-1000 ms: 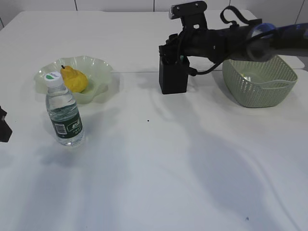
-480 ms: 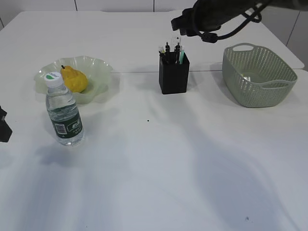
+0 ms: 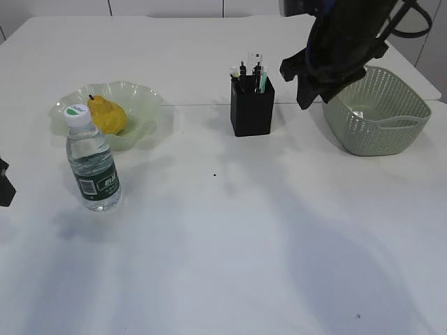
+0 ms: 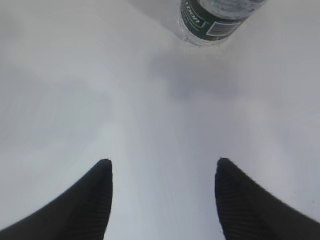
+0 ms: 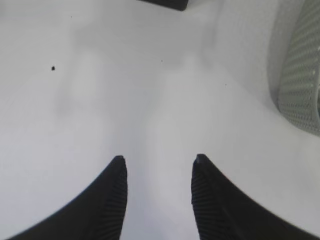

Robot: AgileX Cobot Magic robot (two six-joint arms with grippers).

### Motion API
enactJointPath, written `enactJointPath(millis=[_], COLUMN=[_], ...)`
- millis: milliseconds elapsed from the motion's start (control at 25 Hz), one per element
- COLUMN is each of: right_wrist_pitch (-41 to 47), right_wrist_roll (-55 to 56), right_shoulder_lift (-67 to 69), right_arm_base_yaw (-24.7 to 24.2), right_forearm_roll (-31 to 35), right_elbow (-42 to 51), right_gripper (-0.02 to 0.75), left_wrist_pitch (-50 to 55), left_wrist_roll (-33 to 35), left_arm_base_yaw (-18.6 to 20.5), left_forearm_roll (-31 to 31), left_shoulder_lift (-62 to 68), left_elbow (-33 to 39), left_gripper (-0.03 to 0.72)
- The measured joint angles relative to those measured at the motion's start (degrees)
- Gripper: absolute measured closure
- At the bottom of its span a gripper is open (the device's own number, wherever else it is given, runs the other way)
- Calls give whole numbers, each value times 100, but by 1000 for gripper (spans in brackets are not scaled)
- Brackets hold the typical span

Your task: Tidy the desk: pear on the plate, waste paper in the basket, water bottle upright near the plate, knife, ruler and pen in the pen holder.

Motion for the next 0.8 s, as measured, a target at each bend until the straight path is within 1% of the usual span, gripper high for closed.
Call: enactJointPath(millis=[120,280,480,600,800], right_wrist_pitch=[143,143,43,-86,-257], right_wrist_roll=[0,0,-176,-230,-398], right_shoulder_lift=[-81,-380,-903,-1352,-2030], right_arm_base_yaw=[-37,-310,-927,-1204,-1350], right_forearm_roll=[52,158,436,532,569], right_elbow=[14,390,1353,1975,2974], right_gripper=[418,418,418,418,418], left_wrist_pitch=[4,111,280,335,535], left_wrist_roll=[0,0,0,0,0], left_arm_base_yaw=[0,0,0,0,0], left_forearm_roll=[205,295,299,287,241], left_shoulder_lift=[0,0,0,0,0], left_elbow=[0,0,0,0,0], left_gripper=[232,232,232,232,232])
